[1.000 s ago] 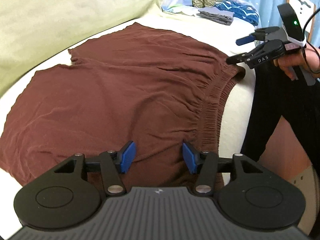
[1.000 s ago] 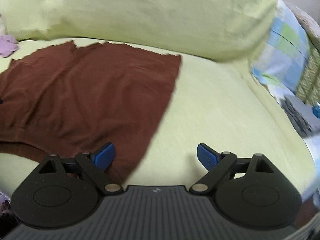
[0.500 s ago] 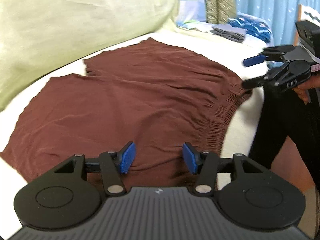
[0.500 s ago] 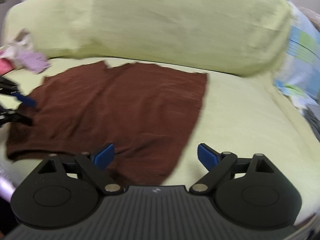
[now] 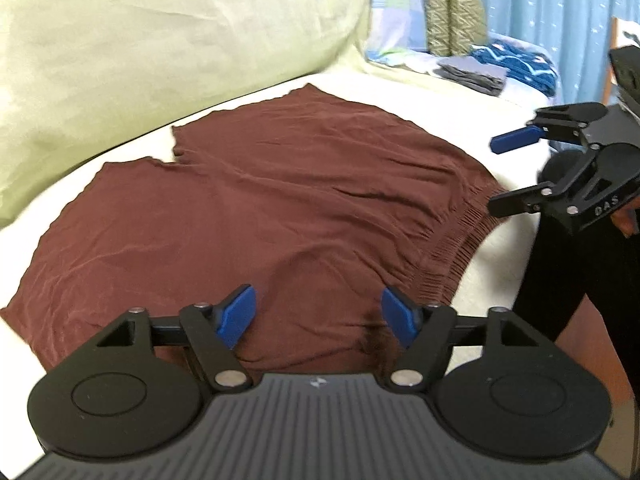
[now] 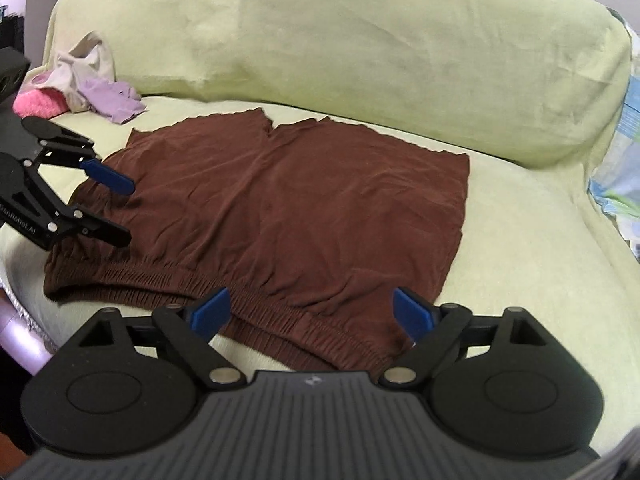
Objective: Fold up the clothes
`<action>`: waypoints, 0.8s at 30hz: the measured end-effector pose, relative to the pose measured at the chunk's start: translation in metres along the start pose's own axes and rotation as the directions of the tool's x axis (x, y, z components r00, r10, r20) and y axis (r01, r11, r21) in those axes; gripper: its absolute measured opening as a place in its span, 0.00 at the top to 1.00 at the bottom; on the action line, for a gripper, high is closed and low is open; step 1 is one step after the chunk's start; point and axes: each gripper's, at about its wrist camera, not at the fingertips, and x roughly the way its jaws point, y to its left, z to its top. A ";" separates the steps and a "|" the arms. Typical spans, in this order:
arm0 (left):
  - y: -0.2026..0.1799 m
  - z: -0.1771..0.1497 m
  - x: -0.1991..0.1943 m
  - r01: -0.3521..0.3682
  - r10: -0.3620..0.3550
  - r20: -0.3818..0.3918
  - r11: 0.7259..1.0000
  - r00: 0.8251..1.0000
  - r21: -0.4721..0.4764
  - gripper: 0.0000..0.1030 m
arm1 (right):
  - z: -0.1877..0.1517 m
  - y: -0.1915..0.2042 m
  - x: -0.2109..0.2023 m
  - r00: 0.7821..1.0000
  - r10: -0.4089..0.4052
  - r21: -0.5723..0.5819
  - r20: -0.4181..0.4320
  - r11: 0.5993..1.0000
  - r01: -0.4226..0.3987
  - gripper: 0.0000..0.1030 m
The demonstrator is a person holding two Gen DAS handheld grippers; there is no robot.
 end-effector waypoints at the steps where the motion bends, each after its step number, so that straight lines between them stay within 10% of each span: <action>1: 0.000 0.000 0.000 0.000 0.000 0.004 1.000 1.000 -0.004 0.26 | 0.001 0.000 0.000 1.000 -0.008 0.002 0.003 1.000 0.008 0.12; 13: -0.005 -0.003 -0.009 -0.083 0.088 0.046 0.991 0.995 -0.109 0.05 | 0.007 0.011 -0.010 0.997 -0.078 -0.060 0.006 0.995 0.078 0.02; 24: -0.037 -0.009 -0.034 -0.199 0.222 0.032 0.922 0.974 -0.331 0.01 | 0.003 0.009 -0.046 0.998 -0.054 -0.002 -0.014 0.999 0.054 0.02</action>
